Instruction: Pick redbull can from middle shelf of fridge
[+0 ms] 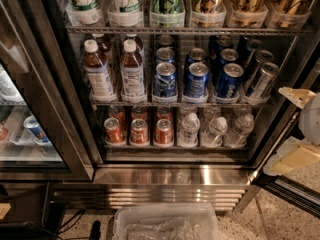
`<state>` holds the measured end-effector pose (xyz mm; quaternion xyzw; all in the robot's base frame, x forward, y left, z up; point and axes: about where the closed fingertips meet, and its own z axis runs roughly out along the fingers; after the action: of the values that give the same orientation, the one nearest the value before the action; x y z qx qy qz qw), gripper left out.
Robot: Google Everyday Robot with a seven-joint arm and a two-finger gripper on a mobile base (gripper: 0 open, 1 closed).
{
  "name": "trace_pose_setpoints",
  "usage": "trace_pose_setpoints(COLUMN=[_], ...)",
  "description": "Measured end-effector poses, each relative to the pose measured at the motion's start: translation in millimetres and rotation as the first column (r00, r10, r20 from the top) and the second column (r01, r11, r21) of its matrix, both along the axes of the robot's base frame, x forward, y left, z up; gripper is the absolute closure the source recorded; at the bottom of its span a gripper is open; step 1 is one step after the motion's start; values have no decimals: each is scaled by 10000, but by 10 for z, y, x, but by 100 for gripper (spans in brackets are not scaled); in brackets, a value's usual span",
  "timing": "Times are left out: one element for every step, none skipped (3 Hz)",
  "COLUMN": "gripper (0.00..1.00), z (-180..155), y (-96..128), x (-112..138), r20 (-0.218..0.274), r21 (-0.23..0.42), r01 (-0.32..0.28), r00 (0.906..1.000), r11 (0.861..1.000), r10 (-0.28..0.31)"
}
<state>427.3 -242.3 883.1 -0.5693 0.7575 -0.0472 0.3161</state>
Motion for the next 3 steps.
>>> trace_pose_setpoints(gripper=[0, 0, 0], z=[35, 35, -9], y=[-19, -19, -17], x=[89, 89, 110], r20=[383, 383, 429], r21=[-15, -13, 322], r01=[149, 150, 324], r00=[9992, 9992, 9985], r11=[9999, 9999, 9990], r10=[-149, -150, -338])
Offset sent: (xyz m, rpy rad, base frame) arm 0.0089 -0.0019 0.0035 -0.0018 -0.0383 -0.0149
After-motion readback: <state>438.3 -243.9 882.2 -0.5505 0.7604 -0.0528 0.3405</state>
